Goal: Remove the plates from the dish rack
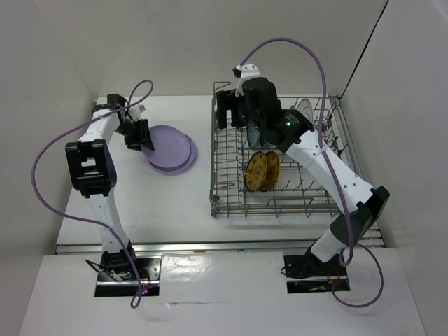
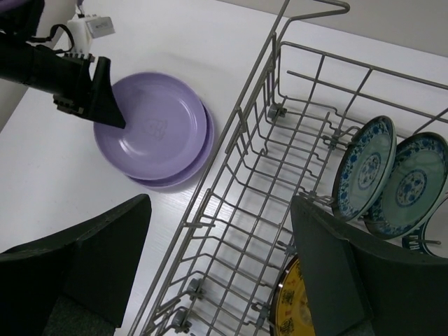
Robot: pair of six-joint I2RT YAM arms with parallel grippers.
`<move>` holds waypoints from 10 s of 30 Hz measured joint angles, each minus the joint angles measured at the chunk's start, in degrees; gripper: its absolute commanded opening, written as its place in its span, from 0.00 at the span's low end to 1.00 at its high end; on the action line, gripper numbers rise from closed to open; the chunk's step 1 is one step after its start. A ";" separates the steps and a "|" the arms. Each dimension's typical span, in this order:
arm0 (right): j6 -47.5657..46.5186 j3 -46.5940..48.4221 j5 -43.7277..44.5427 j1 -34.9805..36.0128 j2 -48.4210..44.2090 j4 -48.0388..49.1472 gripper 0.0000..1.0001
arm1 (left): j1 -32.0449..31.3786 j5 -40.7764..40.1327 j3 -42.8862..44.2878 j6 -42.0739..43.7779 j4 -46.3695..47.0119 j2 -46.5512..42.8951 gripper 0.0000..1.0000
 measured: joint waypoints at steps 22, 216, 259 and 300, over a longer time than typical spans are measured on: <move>-0.07 -0.79 0.07 0.00 -1.22 -2.58 0.88 | -11.93 -27.65 -0.02 2.84 -0.59 1.03 0.74; 5.57 -4.94 12.90 -28.98 13.33 -4.74 0.78 | 28.00 1.09 -23.74 -6.82 12.87 -9.79 0.63; 9.66 -16.92 -21.79 -3.78 -6.95 28.48 0.00 | -1.22 28.20 -6.25 11.93 -6.88 -37.18 1.00; 13.64 -2.64 -23.80 1.88 14.86 26.67 0.79 | 12.39 28.55 -10.97 2.49 -3.67 -33.42 0.00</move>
